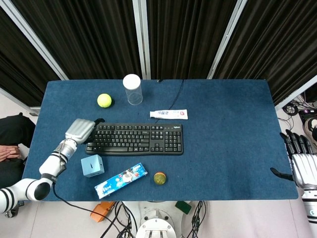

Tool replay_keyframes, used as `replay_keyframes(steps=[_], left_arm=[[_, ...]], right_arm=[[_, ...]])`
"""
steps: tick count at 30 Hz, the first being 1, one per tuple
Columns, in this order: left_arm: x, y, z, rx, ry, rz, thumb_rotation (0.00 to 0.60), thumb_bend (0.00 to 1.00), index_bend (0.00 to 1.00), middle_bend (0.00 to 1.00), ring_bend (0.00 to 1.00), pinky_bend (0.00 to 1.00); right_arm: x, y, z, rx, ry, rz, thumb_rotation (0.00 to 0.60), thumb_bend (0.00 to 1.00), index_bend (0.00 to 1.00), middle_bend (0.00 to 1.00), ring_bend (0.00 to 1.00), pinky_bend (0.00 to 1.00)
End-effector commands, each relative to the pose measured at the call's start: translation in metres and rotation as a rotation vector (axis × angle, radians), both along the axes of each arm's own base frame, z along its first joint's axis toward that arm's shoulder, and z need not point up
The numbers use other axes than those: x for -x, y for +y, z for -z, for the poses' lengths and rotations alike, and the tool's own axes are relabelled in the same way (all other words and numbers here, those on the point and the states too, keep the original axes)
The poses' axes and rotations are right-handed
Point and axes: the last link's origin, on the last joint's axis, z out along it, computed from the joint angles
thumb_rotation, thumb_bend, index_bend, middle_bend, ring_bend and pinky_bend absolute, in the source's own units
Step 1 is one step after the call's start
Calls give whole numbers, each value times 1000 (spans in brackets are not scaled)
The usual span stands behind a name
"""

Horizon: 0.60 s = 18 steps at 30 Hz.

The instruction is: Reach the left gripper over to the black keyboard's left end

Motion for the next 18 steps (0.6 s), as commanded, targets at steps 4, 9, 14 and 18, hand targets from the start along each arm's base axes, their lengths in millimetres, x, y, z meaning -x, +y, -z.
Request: replay_keyframes(steps=[4,9,14,18], left_arm=[[-4,10,23,41,26,-18,600,828,201,964,959,904],[0,11,32,61,46,-46,600,828,201,964,959,904],[1,10,36,64,50,-51,600,827,201,963,959,904],[-2,10,39,63,44,-43,600,826,201,963,958,904]], right_arm=[[-1,-2,1,-5,2,0,600,145,0,0,0,0],[2,-2,0,0,2,10,600,145,0,0,0,0],[3,-2,0,-2,1,15,600,145,0,0,0,0],[3,-2,1,-3,2,16,600,145,0,0,0,0]])
